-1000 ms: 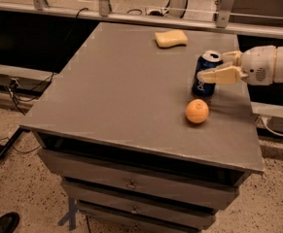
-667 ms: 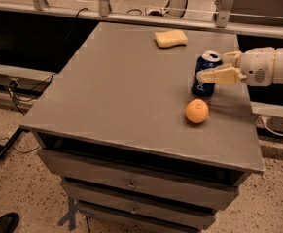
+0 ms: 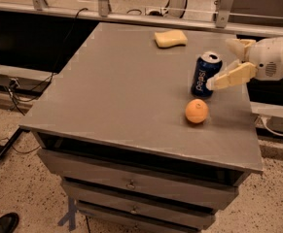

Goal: Move pepsi can near orange

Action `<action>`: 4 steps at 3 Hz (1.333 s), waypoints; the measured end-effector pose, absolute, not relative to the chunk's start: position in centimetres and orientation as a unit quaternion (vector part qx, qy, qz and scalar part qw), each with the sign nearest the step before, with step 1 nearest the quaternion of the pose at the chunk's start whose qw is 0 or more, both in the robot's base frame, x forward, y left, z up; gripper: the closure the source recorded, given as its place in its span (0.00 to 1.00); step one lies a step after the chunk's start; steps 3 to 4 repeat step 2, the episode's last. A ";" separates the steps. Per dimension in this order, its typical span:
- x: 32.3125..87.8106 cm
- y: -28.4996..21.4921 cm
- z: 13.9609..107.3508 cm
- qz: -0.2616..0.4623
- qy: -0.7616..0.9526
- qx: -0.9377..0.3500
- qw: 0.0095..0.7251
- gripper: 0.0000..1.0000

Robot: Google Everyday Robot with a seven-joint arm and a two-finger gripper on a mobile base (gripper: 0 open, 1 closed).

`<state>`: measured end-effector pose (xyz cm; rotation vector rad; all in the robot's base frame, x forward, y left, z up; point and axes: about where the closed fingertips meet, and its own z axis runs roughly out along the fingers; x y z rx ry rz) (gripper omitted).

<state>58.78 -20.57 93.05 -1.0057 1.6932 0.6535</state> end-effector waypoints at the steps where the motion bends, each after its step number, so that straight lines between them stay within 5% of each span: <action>1: 55.8 -22.8 99.4 0.239 0.691 -0.438 0.523 0.00; 2: 52.8 -25.0 107.0 0.180 0.689 -0.461 0.530 0.00; 4: 52.8 -25.0 107.0 0.180 0.689 -0.461 0.530 0.00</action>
Offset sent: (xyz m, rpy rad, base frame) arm -0.0966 -0.0807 0.2349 -0.2770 -0.2328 -0.0898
